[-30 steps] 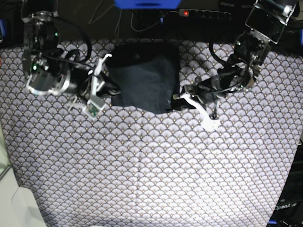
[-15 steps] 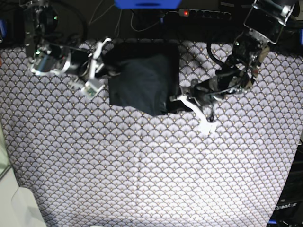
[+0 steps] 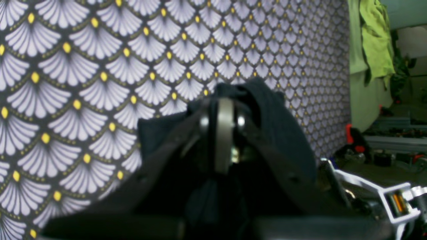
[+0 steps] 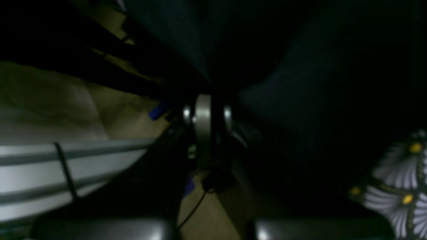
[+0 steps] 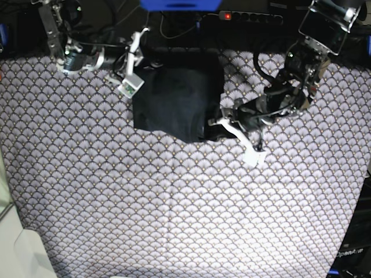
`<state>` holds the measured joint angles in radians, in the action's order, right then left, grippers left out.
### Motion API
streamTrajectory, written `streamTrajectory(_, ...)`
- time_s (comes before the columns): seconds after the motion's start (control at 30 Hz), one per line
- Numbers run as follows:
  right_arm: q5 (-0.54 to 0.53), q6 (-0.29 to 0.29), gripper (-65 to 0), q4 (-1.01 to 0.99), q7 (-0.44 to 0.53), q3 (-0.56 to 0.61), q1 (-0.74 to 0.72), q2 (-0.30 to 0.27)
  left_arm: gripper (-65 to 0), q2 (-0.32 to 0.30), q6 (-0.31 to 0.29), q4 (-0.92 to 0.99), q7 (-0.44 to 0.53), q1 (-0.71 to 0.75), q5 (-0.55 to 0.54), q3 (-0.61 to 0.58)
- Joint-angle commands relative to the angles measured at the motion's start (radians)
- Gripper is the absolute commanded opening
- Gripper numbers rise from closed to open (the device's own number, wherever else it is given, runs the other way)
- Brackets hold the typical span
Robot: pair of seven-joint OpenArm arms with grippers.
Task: Fold the T-shirt properly
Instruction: 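Grasp the opposite edge with the right gripper and square the bundle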
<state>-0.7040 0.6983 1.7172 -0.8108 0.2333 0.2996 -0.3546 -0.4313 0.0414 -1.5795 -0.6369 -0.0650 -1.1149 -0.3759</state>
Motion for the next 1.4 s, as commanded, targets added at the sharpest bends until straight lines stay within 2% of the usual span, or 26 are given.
streamTrajectory(0.0, -0.021, 0.0, -62.1, 0.017, 0.023, 0.002, -0.006, -0.014, -65.0, -0.005, -0.01, -0.019, -0.01, -0.02, -0.015, 0.01)
streamTrajectory(0.13, -0.023, 0.0, -62.1, 0.05, 0.02, 0.011, -0.001, -0.021, -65.0, -0.004, -0.01, -0.019, -0.064, -0.02, -0.015, 0.01)
streamTrajectory(0.27, -0.023, 0.0, -62.1, 0.16, 0.02, 0.007, 0.04, -0.056, -65.0, -0.004, -0.01, -0.019, -0.065, -0.016, -0.011, 0.008)
streamTrajectory(0.57, -0.024, 0.0, -62.1, 0.237, 0.015, 0.008, 0.079, -0.06, -65.0, -0.011, -0.01, -0.008, -0.065, -0.016, -0.003, 0.007)
streamTrajectory(0.77, -0.027, 0.0, -62.1, 0.271, 0.023, -0.018, 0.071, -0.12, -65.0, -0.018, -0.01, -0.005, -0.067, -0.014, -0.003, 0.007)
streamTrajectory(1.1, -0.029, 0.0, -62.1, 0.269, 0.014, -0.107, -0.041, -0.185, -65.0, -0.018, -0.01, -0.005, -0.067, 0.001, -0.003, 0.005)
streamTrajectory(1.37, -0.023, 0.0, -62.1, 0.194, 0.014, -0.105, -0.144, -0.188, -65.0, -0.018, -0.01, -0.009, -0.067, 0.004, -0.003, 0.005)
